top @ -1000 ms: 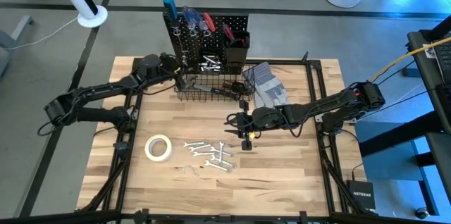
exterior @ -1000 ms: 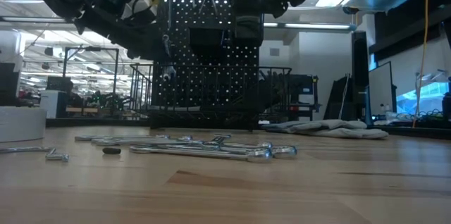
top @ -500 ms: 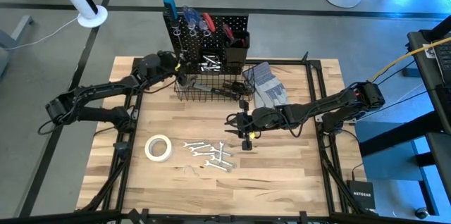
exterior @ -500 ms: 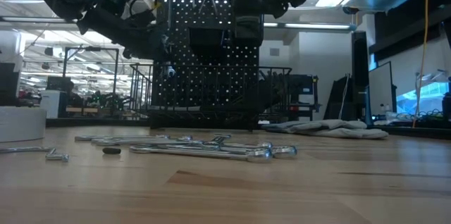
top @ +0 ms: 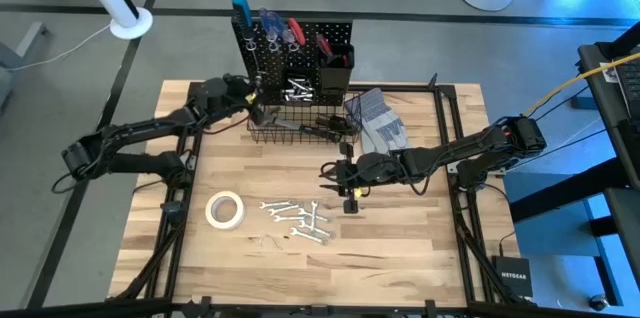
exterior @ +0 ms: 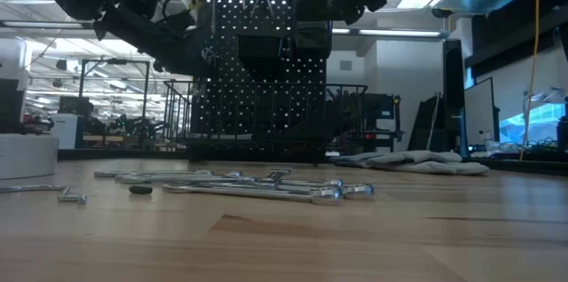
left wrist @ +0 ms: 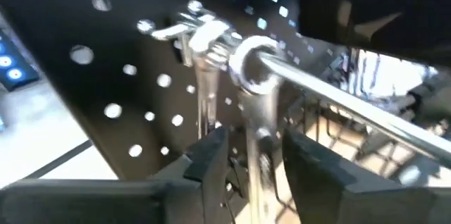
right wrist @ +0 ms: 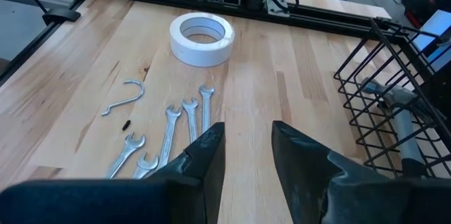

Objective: Hang tools onto peg board
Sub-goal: Hang the wrench on the peg board

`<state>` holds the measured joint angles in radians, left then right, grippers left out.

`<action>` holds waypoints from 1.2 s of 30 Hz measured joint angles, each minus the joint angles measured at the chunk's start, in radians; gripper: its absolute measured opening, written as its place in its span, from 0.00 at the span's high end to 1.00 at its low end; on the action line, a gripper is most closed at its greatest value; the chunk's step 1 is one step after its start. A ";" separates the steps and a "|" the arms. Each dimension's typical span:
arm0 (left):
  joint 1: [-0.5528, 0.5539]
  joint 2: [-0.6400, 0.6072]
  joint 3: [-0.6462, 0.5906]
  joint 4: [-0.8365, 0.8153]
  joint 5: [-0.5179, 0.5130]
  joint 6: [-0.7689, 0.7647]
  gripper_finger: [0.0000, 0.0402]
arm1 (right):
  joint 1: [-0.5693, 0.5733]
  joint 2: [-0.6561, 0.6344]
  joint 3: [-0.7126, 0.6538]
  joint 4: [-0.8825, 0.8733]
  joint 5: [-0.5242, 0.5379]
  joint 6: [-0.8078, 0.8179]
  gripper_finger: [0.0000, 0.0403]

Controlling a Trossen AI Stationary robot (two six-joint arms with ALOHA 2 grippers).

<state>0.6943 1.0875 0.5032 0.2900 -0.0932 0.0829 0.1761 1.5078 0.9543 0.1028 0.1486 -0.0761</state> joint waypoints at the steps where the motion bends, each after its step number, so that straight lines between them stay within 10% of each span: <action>1: -0.005 -0.015 0.003 -0.029 0.000 0.008 0.67 | 0.000 0.000 0.000 -0.001 0.000 0.000 0.70; 18: -0.183 -0.427 0.058 -0.500 0.040 0.060 0.63 | 0.000 0.000 0.000 0.000 0.000 0.000 0.70; 36: -0.815 -0.396 0.058 -0.667 -0.050 -0.183 0.63 | 0.001 0.000 0.000 -0.001 -0.016 0.099 0.70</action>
<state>-0.1212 0.6914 0.5613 -0.3767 -0.1431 -0.1000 0.1772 1.5081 0.9546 0.1020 0.1325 0.0229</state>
